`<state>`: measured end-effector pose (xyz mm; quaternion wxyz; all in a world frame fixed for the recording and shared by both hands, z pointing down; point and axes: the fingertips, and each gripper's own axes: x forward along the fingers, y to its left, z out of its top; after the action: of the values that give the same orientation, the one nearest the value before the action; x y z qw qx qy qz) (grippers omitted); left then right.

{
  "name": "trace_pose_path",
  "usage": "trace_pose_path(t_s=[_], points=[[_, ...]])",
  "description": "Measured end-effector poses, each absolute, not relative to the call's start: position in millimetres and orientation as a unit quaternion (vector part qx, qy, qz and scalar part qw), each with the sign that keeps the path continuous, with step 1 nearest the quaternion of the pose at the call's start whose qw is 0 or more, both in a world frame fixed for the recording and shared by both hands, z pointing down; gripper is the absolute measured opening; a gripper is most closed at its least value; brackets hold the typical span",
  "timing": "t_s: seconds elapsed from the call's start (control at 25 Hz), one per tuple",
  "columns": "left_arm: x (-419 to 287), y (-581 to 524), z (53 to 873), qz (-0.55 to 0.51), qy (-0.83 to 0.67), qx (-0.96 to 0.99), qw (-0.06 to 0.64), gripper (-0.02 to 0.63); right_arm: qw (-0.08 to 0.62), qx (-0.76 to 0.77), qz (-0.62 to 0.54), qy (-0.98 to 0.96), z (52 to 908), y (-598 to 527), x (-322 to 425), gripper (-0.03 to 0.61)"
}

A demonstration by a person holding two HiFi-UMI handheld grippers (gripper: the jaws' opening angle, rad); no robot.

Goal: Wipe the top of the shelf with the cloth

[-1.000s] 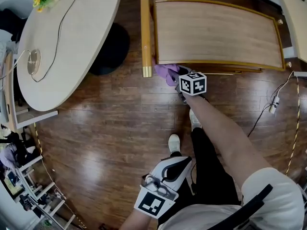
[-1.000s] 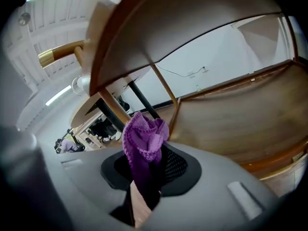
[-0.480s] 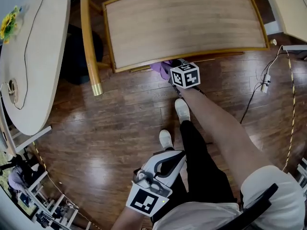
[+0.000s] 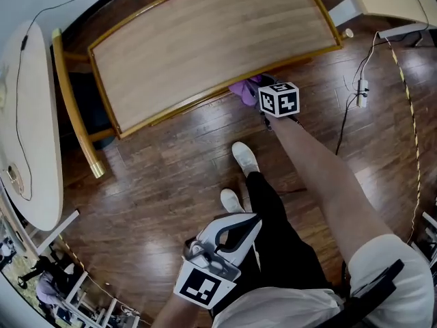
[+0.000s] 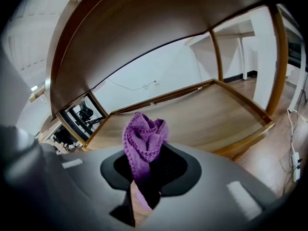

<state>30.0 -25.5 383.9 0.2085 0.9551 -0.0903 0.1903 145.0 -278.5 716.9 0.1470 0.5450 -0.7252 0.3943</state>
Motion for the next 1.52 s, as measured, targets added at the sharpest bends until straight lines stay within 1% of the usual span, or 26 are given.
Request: trace_pose_path(t_s=[0.24, 0.52, 0.68, 0.84, 0.92, 1.0, 1.36, 1.52], points=[[60.7, -32.3, 387.0, 0.197, -0.052, 0.958, 0.202, 0.021, 0.141, 0.595, 0.396, -0.685, 719.4, -267.6, 233.8, 0.091], [81.5, -36.0, 388.8, 0.197, -0.029, 0.959, 0.203, 0.021, 0.151, 0.647, 0.385, -0.64, 714.6, -253.6, 325.8, 0.091], [82.7, -38.2, 388.8, 0.195, -0.034, 0.959, 0.203, 0.021, 0.172, 0.664, 0.375, -0.624, 715.2, -243.4, 355.8, 0.091], [78.5, -42.6, 388.5, 0.186, -0.061, 0.959, 0.203, 0.021, 0.16, 0.668, 0.351, -0.636, 703.4, -245.7, 356.0, 0.091], [71.0, -42.3, 390.4, 0.184, -0.07, 0.959, 0.205, 0.021, 0.156, 0.655, 0.33, -0.662, 689.7, -241.3, 335.1, 0.091], [57.2, -41.6, 392.6, 0.181, -0.078, 0.959, 0.206, 0.02, 0.154, 0.627, 0.312, -0.697, 676.9, -233.6, 292.8, 0.091], [-24.2, -23.6, 396.2, 0.177, -0.166, 0.943, 0.229, 0.021, 0.149, 0.41, 0.292, -0.851, 668.5, -186.3, -11.8, 0.091], [-62.8, -14.0, 396.5, 0.172, -0.207, 0.934, 0.234, 0.021, 0.158, 0.347, 0.273, -0.883, 683.8, -188.1, -116.3, 0.091]])
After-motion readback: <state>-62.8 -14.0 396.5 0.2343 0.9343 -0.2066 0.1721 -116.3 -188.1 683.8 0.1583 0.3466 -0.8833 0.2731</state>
